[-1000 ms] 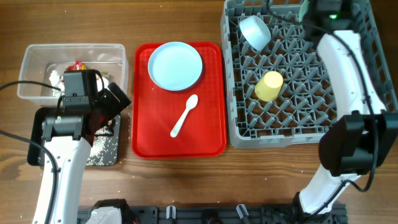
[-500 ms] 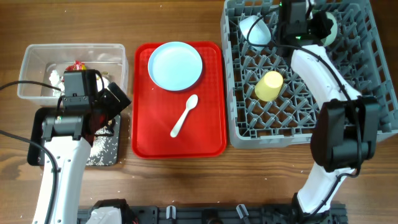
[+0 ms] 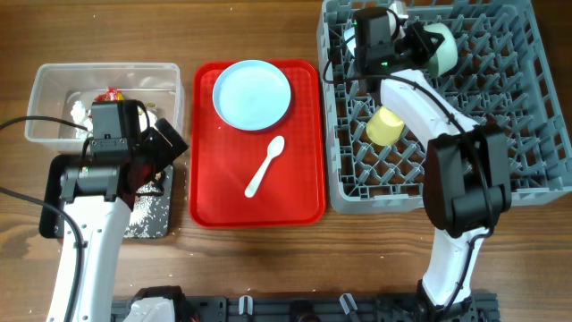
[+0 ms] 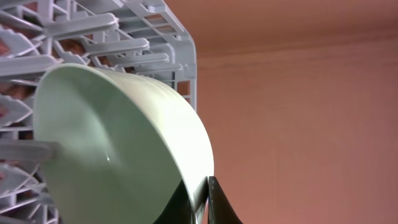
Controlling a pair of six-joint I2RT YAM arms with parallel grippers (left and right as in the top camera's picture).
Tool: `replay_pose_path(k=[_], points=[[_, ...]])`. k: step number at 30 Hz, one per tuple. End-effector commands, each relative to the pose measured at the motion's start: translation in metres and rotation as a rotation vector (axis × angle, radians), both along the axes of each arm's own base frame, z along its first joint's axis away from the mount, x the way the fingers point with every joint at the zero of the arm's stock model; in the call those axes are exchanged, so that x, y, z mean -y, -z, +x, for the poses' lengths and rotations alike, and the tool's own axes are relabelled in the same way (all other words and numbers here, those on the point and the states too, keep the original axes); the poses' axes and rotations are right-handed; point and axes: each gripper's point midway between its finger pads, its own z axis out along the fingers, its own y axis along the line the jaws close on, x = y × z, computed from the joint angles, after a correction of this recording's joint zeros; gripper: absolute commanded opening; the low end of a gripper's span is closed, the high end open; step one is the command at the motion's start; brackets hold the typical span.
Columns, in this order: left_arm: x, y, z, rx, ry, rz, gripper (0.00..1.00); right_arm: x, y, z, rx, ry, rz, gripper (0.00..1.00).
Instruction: Sort waste into correct bins and load items into the dishwasher rack
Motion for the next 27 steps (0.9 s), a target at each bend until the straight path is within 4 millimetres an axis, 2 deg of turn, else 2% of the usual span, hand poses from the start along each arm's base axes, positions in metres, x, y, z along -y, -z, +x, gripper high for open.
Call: replay_pose_path(k=[1,4,6,7,8,9,12,15,18,23,27], points=[[-0.004,-0.011,0.003,0.034,-0.021,0.011,1.0,-0.037,0.048,0.005,-0.093,-0.119,0.067,0.11],[-0.004,-0.011,0.003,0.034,-0.021,0.011,1.0,-0.05,0.059,0.003,-0.095,-0.148,0.129,0.23],[-0.004,-0.011,0.003,0.034,-0.021,0.011,1.0,-0.052,0.061,0.002,-0.072,-0.143,0.159,0.31],[-0.004,-0.011,0.003,0.034,-0.021,0.011,1.0,-0.052,0.061,0.002,-0.068,-0.141,0.162,0.4],[-0.004,-0.011,0.003,0.034,-0.021,0.011,1.0,-0.052,0.061,0.002,-0.067,-0.14,0.162,0.56],[-0.004,-0.011,0.003,0.034,-0.021,0.011,1.0,-0.052,0.061,0.003,-0.065,-0.14,0.162,0.67],[-0.004,-0.011,0.003,0.034,-0.021,0.011,1.0,-0.05,0.058,0.002,-0.055,-0.129,0.151,0.83],[-0.004,-0.011,0.003,0.034,-0.021,0.011,1.0,-0.05,0.058,0.002,-0.056,-0.129,0.15,0.88],[-0.004,-0.011,0.003,0.034,-0.021,0.011,1.0,-0.05,0.056,0.002,-0.048,-0.128,0.154,0.89],[-0.004,-0.011,0.003,0.034,-0.021,0.011,1.0,-0.057,0.022,0.003,0.064,-0.149,0.249,0.89],[-0.004,-0.011,0.003,0.034,-0.021,0.011,1.0,-0.069,-0.01,-0.006,0.157,-0.19,0.447,0.89]])
